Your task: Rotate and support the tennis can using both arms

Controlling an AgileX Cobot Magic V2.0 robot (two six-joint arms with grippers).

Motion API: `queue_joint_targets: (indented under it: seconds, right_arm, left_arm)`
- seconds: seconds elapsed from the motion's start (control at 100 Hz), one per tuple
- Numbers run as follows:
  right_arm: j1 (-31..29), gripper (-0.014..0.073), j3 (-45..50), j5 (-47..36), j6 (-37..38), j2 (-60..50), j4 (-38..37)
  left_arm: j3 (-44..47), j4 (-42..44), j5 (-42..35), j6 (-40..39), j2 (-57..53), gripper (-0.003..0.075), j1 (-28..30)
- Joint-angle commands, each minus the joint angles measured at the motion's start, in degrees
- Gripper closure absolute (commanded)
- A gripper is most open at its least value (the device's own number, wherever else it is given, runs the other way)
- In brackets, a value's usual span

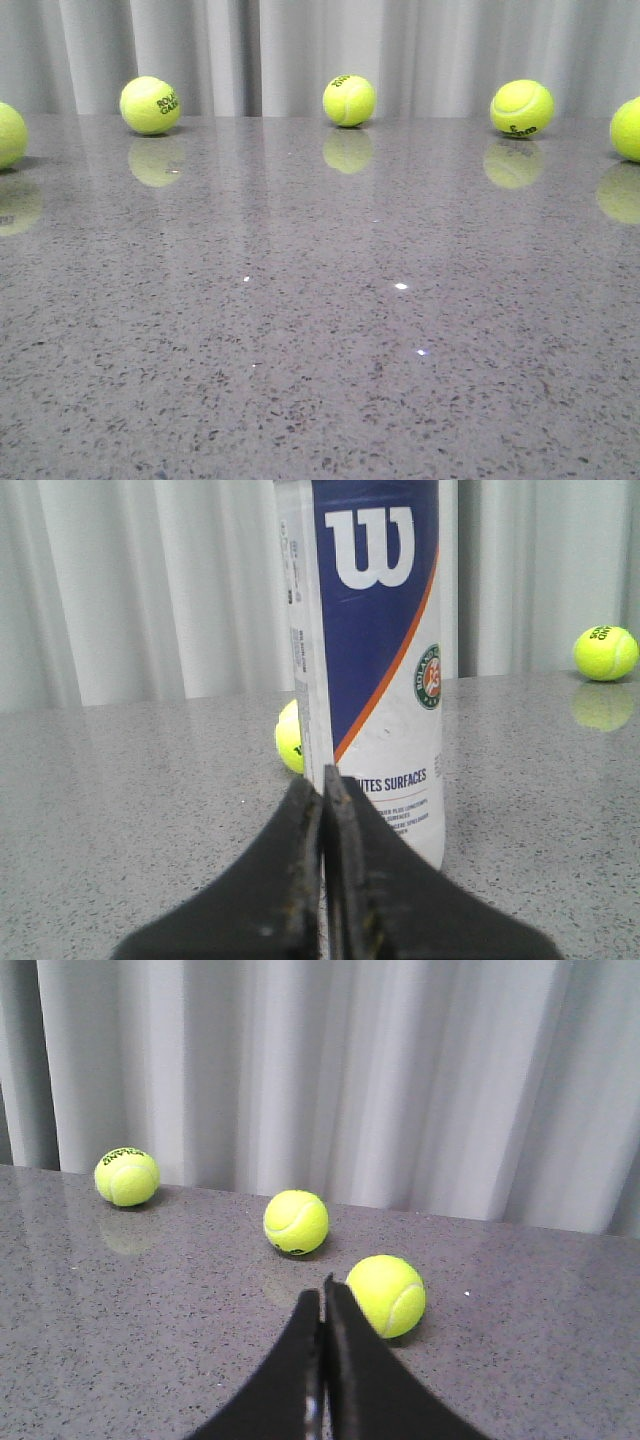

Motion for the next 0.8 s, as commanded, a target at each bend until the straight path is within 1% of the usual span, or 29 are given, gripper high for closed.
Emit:
queue_joint_targets:
  seconds: [0.0, 0.17, 0.33, 0.64, 0.79]
  right_arm:
    - [-0.3, 0.0659, -1.5, -4.9, 0.0, 0.1, -0.1]
    - [-0.3, 0.0659, -1.5, -4.7, 0.0, 0.1, -0.1]
    - [0.0, 0.0659, -0.4, -1.8, 1.0, -3.0, -2.3]
    - [0.0, 0.0659, 8.5, -0.2, 11.4, -16.1, -10.1]
    - [0.0, 0.0659, 14.6, -0.2, 14.1, -22.6, -12.5]
  left_arm:
    - [2.7, -0.6, -5.0, -0.6, -2.3, 0.0741, 0.2]
    - [2.7, -0.6, -4.9, -0.6, -2.3, 0.0741, 0.2]
    - [2.7, -0.6, -4.9, -0.6, -2.3, 0.0741, 0.2]
    - [2.7, -0.6, -4.9, -0.6, -2.3, 0.0741, 0.2]
    - [2.7, -0.6, -4.9, -0.6, -2.3, 0.0741, 0.2]
